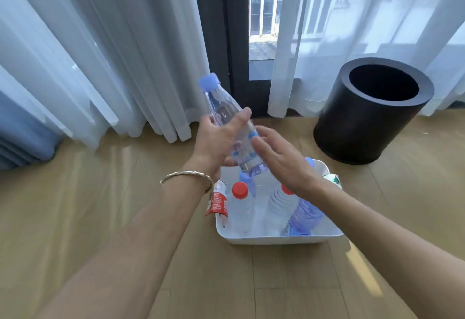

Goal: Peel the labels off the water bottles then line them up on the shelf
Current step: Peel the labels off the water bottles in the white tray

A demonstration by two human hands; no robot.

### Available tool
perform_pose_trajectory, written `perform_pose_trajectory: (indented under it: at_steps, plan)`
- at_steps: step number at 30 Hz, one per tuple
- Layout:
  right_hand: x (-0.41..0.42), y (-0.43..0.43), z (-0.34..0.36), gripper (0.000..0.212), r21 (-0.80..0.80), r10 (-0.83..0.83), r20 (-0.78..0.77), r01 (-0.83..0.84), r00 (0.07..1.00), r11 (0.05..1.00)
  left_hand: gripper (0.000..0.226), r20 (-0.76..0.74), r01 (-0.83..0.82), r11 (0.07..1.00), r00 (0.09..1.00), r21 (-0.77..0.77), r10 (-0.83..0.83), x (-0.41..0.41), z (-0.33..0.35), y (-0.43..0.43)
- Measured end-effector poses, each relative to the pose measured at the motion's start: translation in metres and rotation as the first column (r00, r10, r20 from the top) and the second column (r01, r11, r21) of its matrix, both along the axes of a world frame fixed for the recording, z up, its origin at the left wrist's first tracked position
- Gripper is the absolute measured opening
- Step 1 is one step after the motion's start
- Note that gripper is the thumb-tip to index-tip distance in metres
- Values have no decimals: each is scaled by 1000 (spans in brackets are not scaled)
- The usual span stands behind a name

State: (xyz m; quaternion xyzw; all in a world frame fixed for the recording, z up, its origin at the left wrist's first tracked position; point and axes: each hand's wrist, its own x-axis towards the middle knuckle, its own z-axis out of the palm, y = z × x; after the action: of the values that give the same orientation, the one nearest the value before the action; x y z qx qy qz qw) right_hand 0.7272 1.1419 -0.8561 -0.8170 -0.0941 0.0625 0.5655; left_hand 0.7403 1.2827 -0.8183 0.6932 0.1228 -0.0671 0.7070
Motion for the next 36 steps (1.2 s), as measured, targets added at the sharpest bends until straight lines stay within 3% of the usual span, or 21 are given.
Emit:
perform_pose_trajectory:
  at_steps: [2, 6, 10, 14, 19, 25, 29, 32, 36]
  plan:
    - [-4, 7, -4, 28, -61, 84, 2, -84, 996, 995, 64, -4, -42, 999, 999, 27, 43, 0, 0, 4]
    - [-4, 17, -8, 29, -50, 59, -3, -59, 998, 997, 62, 4, -33, 994, 999, 100, 33, -1, -7, 5]
    - [-2, 14, -12, 40, 40, 59, -28, -58, 998, 998, 60, 34, -18, 991, 999, 136, 13, 3, -13, 4]
    - [3, 8, -16, 21, 129, 88, -72, -78, 993, 989, 62, 46, 5, 985, 999, 175, -13, 8, -20, 1]
    - [9, 2, -20, 22, 214, 118, -176, -79, 977, 974, 60, 46, 6, 986, 999, 166, -14, 12, -26, 2]
    - [15, 12, -31, 31, 146, 76, -55, -67, 996, 987, 57, 19, -52, 994, 999, 98, 51, 16, -30, 6]
    - [17, 17, -36, 46, 67, -56, 9, 55, 998, 996, 57, -33, -125, 992, 992, 4, 125, 19, -32, 5]
    - [15, 24, -36, 45, 6, -130, 135, 130, 982, 991, 57, -31, -178, 984, 983, 15, 178, 20, -35, 1]
    - [18, 27, -37, 31, 106, -296, 190, 280, 936, 954, 56, -31, -233, 972, 972, -9, 233, 22, -37, -4]
